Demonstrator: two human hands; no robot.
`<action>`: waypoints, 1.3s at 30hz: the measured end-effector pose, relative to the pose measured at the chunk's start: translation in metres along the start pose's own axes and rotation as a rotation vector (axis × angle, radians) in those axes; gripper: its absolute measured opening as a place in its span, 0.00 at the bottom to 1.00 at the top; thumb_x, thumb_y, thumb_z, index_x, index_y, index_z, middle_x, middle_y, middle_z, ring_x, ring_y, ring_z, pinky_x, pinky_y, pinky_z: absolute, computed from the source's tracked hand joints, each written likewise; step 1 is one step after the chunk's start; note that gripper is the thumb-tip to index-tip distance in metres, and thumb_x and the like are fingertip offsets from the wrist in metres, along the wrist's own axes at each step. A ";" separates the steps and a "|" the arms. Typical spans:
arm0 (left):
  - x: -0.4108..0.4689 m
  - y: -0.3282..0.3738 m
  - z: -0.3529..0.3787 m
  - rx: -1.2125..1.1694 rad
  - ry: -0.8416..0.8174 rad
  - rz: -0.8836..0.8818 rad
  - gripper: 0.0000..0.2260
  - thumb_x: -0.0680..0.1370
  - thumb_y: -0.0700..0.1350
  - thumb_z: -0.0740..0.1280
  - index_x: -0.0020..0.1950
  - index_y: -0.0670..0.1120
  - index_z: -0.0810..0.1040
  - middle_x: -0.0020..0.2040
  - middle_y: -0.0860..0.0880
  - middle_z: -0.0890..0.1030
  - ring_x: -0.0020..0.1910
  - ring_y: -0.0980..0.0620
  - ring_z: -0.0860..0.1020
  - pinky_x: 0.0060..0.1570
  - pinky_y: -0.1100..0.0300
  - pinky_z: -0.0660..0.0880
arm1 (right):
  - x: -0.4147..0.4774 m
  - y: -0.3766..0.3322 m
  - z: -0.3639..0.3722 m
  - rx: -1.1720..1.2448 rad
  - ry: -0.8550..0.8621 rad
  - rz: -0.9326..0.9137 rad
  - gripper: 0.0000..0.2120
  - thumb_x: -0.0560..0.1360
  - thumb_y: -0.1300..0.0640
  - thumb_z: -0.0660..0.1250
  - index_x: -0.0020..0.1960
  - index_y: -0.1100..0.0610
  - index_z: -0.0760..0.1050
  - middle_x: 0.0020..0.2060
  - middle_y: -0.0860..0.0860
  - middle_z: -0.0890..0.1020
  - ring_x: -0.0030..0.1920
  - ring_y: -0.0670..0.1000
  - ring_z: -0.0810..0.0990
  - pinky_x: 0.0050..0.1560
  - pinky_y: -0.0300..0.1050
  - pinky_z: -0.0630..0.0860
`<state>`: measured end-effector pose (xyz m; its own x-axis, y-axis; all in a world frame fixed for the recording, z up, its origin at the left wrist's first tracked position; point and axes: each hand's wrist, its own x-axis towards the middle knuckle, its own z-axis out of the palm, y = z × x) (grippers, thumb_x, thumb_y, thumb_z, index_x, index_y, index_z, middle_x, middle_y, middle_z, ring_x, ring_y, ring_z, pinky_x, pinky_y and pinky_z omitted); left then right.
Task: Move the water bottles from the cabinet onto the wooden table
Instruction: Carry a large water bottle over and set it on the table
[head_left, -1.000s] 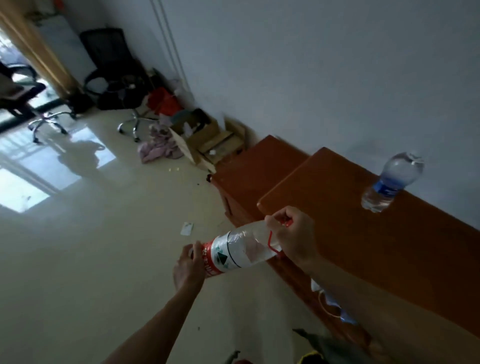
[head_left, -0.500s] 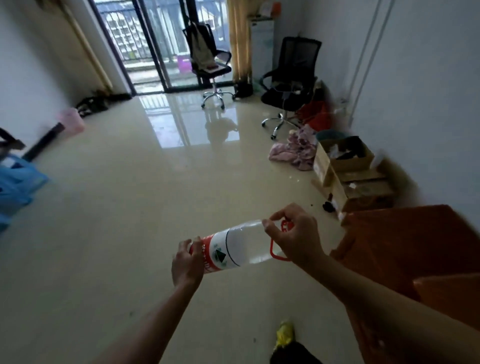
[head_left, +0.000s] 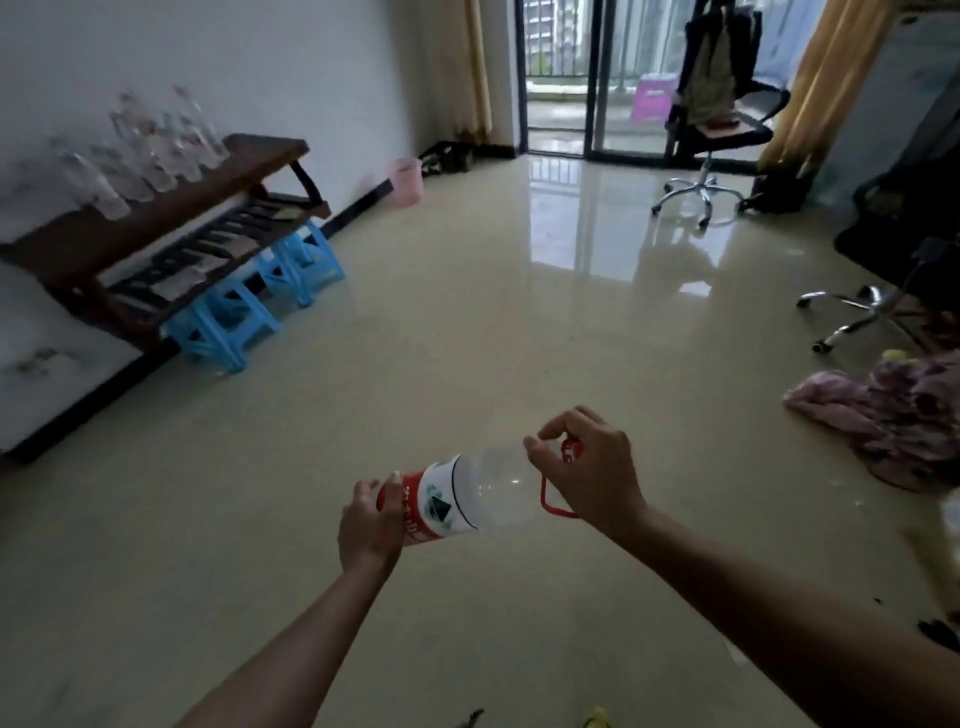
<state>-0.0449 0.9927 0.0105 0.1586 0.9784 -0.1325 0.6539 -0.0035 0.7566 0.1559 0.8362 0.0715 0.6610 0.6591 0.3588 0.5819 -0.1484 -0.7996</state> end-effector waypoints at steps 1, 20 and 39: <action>0.012 0.000 -0.006 0.007 0.022 -0.025 0.34 0.68 0.67 0.54 0.59 0.42 0.76 0.54 0.39 0.82 0.53 0.40 0.79 0.50 0.52 0.72 | 0.018 -0.002 0.014 0.012 -0.039 -0.017 0.09 0.68 0.51 0.75 0.37 0.48 0.75 0.35 0.39 0.75 0.30 0.40 0.74 0.33 0.28 0.66; 0.417 -0.019 -0.110 0.009 0.267 -0.281 0.44 0.62 0.73 0.45 0.64 0.45 0.73 0.56 0.39 0.80 0.53 0.39 0.79 0.48 0.53 0.73 | 0.363 -0.066 0.383 0.114 -0.335 -0.213 0.09 0.67 0.54 0.77 0.35 0.50 0.77 0.34 0.42 0.76 0.30 0.44 0.74 0.33 0.39 0.70; 0.875 0.044 -0.141 -0.065 0.407 -0.407 0.40 0.65 0.72 0.50 0.64 0.45 0.74 0.54 0.41 0.82 0.53 0.41 0.79 0.50 0.53 0.72 | 0.767 -0.092 0.713 0.200 -0.498 -0.297 0.10 0.66 0.51 0.76 0.35 0.48 0.75 0.34 0.43 0.77 0.33 0.45 0.75 0.35 0.40 0.71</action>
<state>0.0179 1.8774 0.0182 -0.4018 0.8990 -0.1739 0.5541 0.3899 0.7355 0.2717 1.8810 0.0775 0.1547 0.9237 0.3506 0.5756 0.2041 -0.7918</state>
